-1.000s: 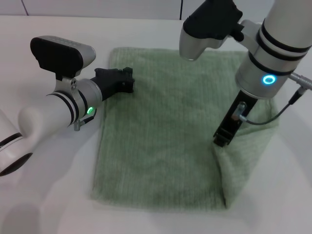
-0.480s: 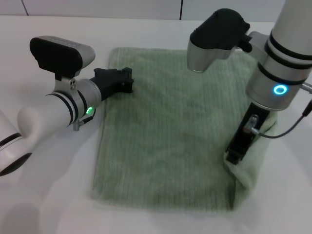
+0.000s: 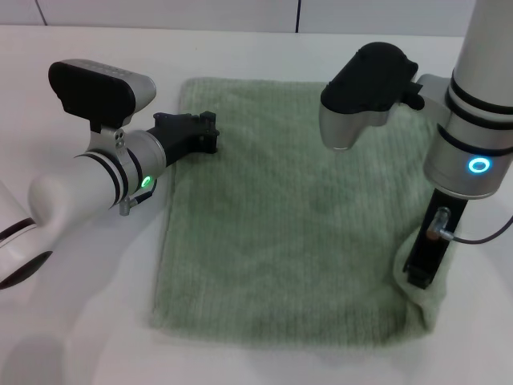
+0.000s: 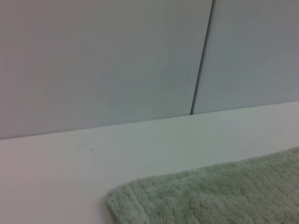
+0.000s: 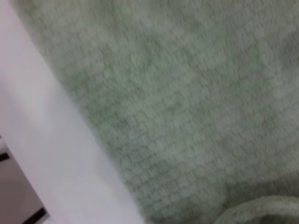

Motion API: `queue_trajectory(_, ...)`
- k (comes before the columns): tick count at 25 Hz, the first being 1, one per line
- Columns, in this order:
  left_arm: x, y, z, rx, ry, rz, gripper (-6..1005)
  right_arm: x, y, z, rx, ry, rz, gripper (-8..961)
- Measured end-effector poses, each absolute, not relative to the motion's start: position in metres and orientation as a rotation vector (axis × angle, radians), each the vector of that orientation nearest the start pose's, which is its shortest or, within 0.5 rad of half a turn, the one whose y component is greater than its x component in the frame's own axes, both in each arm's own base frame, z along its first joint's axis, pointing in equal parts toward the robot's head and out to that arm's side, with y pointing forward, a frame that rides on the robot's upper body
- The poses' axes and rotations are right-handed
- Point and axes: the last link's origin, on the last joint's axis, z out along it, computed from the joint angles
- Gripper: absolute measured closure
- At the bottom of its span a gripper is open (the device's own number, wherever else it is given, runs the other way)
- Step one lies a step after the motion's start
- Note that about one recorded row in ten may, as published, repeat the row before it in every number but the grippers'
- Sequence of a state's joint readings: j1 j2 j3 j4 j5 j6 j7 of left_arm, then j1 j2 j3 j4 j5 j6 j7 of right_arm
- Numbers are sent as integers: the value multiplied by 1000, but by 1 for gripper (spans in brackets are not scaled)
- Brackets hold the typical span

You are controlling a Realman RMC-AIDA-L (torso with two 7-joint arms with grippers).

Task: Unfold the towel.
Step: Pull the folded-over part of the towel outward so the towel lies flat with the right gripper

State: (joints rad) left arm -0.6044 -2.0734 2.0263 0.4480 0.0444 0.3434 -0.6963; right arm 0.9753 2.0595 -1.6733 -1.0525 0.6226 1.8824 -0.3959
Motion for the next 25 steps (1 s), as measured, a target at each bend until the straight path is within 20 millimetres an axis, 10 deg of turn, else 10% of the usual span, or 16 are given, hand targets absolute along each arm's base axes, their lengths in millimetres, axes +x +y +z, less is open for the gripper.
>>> queue_trajectory(25, -260, 391, -98, -2108, -851, -394, 1000, 150, 324, -46, -2611, 958, -1425, 893)
